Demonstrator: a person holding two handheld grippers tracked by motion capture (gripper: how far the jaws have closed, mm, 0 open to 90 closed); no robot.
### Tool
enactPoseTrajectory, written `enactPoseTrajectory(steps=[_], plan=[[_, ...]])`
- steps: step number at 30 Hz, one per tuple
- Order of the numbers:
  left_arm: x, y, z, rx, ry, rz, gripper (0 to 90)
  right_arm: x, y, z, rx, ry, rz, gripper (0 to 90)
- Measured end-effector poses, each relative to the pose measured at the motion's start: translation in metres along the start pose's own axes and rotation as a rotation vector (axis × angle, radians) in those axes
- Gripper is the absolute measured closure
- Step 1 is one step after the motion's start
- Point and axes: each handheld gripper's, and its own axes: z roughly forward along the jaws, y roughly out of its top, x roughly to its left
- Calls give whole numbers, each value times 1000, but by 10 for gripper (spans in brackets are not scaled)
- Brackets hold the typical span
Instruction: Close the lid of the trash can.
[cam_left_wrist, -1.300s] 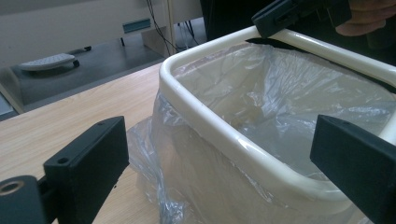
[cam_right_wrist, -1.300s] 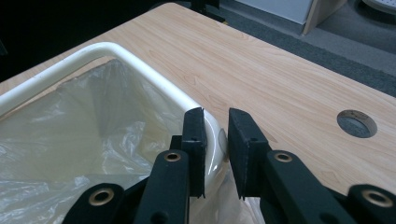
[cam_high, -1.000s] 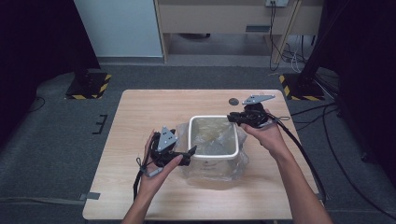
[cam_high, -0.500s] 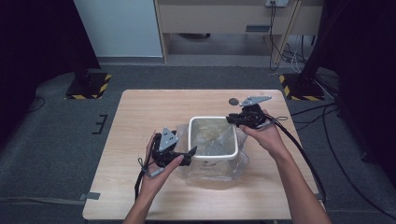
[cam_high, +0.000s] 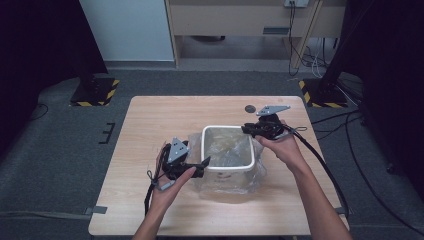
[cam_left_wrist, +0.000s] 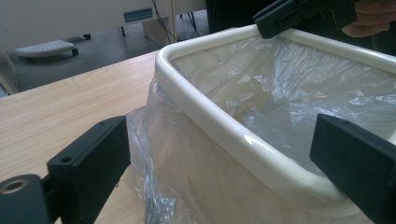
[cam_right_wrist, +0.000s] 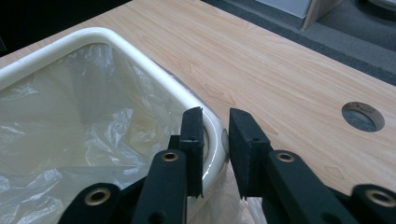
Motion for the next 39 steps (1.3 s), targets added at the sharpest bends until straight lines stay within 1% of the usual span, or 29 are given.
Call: enactPoseTrajectory(steps=[1,2,3,5,8,10,13,16,18,19,22,24,26,27,28,29,31,33,35,39], plan=[[0,0,0,-4,0,2,39,0,0,0,-2,-18,-6,581],[0,1,-1,-8,-4,1,38,0,0,-1,-5,-30,0,534],[0,1,-1,-12,-6,-1,35,-1,0,-3,-11,-27,6,487],[1,2,-2,-17,-2,-1,34,-2,0,-7,-21,-32,2,413],[3,4,-2,-14,-13,-19,34,-2,1,-13,-34,-30,7,345],[4,5,-2,-4,-5,-19,34,-3,2,-16,-39,-43,2,299],[6,6,-2,5,2,-14,34,-3,3,-20,-53,-54,9,233],[7,8,-3,13,9,-11,34,-4,4,-23,-58,-60,12,184],[8,9,-3,21,12,-13,34,-6,5,-24,-59,-50,30,146],[8,10,-3,24,9,-15,33,-6,5,-24,-57,-45,37,132],[9,11,-2,35,13,-20,32,-8,4,-24,-52,-58,38,103],[10,11,-2,41,23,-29,32,-10,3,-23,-44,-66,46,94],[14,11,-2,50,38,-35,32,-11,1,-23,-41,-85,50,92],[15,11,-2,50,41,-47,32,-12,0,-24,-37,-90,61,88],[18,11,-2,52,36,-53,28,-13,0,-24,-38,-97,59,85],[20,11,-3,51,35,-64,28,-13,-1,-25,-38,-100,68,85],[23,11,-5,51,55,-70,31,-15,-3,-27,-51,-105,76,85],[26,12,-8,45,63,-80,31,-17,-5,-29,-58,-106,77,82],[28,13,-11,40,72,-79,31,-19,-7,-32,-62,-113,82,80],[34,12,-16,46,91,-76,31,-23,-11,-36,-67,-125,93,76]])
